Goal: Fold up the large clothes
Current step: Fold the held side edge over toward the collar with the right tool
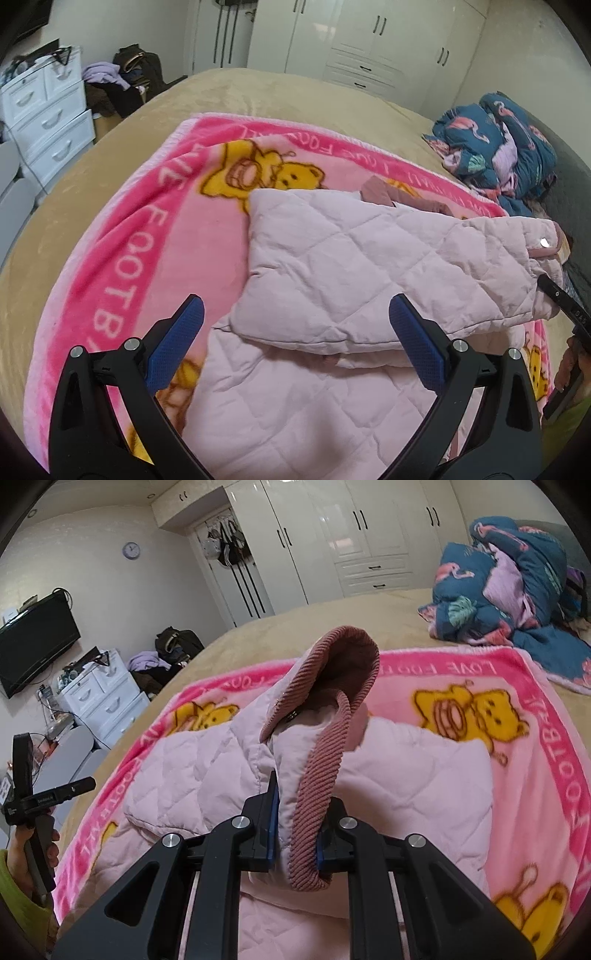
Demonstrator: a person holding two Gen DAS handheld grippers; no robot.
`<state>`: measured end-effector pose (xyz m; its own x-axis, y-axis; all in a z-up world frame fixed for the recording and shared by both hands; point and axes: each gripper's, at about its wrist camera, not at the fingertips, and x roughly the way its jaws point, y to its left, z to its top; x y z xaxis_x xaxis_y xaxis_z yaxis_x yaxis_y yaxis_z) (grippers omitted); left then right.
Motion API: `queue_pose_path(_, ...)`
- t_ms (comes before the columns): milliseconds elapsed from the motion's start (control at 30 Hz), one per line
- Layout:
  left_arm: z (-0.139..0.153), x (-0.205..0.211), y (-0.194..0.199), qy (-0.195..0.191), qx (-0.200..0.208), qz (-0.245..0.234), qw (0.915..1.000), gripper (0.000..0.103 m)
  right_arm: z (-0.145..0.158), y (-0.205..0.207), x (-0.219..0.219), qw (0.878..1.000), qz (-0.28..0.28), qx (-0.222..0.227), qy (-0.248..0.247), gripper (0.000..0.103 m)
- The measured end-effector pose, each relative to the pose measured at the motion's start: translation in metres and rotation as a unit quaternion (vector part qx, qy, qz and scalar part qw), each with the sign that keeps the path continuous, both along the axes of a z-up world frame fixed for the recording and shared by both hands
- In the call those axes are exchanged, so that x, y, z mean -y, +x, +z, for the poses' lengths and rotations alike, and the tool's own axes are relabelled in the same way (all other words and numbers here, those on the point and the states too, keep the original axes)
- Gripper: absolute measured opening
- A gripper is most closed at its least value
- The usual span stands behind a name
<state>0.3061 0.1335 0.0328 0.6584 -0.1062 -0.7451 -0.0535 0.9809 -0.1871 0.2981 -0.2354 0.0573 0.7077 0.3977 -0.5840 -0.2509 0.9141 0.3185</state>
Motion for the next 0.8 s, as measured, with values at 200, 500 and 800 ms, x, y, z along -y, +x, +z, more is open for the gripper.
queue_pose_path(200, -0.010, 0.023, 0.011, 0.012, -0.004, -0.038, 0.9992, 0.094, -0.022, -0.001, 0.002, 1.000, -0.013, -0.027, -0.001, 0.015)
queue_pose_path(500, -0.027, 0.046, 0.026, 0.017, -0.024, -0.068, 0.9972, 0.094, -0.053, 0.000, 0.009, 0.997, -0.038, -0.069, 0.003, 0.029)
queue_pose_path(800, -0.046, 0.061, 0.041, 0.002, -0.042, -0.079, 0.9960, 0.094, -0.058, -0.008, 0.017, 0.994, -0.073, -0.080, -0.005, 0.063)
